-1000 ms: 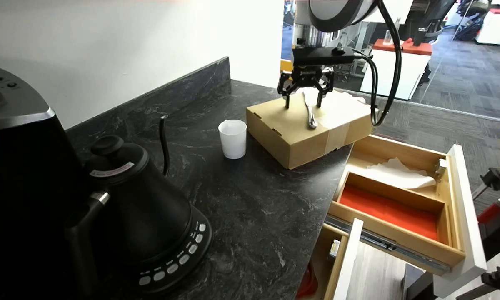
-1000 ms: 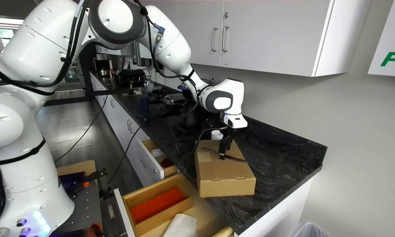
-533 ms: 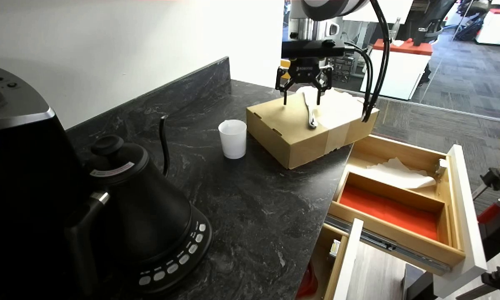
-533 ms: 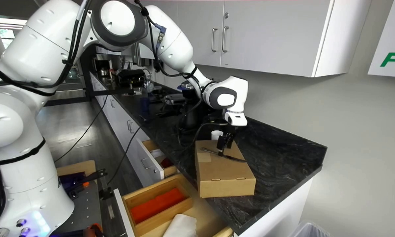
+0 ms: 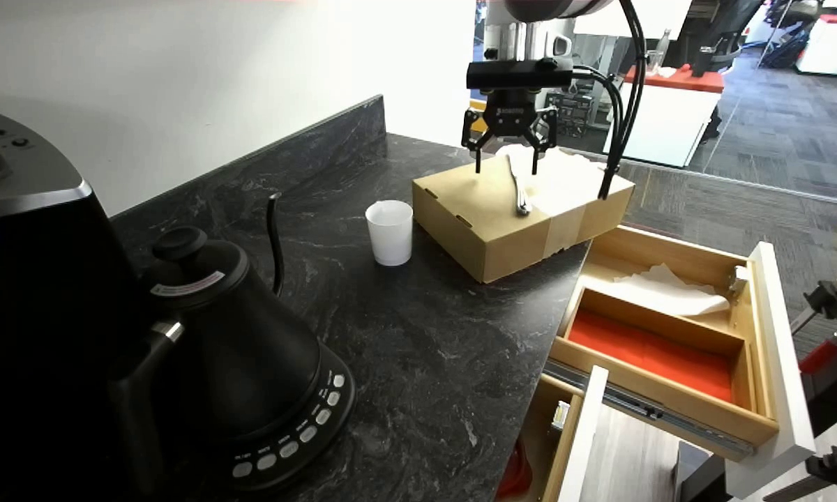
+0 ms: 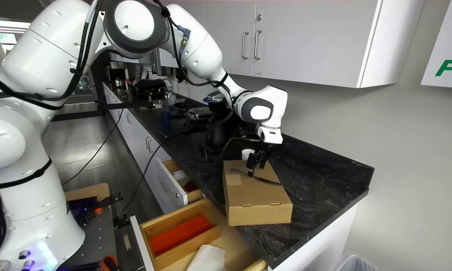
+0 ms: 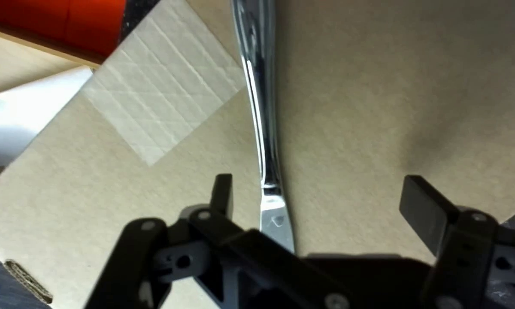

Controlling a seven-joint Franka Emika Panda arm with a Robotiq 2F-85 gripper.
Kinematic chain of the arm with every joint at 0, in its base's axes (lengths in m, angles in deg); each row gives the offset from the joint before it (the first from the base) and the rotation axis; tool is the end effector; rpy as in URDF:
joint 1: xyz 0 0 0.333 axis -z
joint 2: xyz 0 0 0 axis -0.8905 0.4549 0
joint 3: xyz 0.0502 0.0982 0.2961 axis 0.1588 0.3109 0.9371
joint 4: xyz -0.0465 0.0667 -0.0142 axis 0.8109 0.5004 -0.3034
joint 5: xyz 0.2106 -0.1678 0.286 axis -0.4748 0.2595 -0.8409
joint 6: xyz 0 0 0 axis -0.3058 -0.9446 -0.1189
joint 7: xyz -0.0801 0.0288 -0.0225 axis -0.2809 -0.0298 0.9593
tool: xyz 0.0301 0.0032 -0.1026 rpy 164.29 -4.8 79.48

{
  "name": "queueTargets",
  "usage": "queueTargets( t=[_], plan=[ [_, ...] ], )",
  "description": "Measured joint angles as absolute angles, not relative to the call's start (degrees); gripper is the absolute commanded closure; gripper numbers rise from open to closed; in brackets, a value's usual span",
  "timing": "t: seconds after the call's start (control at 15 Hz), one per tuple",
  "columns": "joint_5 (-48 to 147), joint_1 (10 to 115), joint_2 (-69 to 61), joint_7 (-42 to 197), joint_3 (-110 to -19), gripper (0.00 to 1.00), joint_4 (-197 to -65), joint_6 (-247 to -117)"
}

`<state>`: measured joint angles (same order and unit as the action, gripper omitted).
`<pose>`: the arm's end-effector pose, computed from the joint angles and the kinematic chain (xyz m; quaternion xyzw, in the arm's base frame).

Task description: Pick up the knife and put it in the box, that is inside the open drawer

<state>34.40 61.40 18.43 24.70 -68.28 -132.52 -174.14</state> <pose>0.6753 -0.0583 0.2146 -0.8153 0.5758 0.0583 0.0155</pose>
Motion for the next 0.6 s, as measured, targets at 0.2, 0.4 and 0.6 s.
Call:
queueTargets(
  t=[0.2, 0.4, 0.6],
  plan=[
    [34.4, 61.3, 18.2, 24.7, -67.6, 0.00, -132.6, -174.1],
    [34.4, 61.1, 17.6, 24.7, -67.2, 0.00, -133.3, -174.2],
    [34.4, 61.0, 17.2, 24.7, -67.1, 0.00, -134.2, -174.4]
  ],
)
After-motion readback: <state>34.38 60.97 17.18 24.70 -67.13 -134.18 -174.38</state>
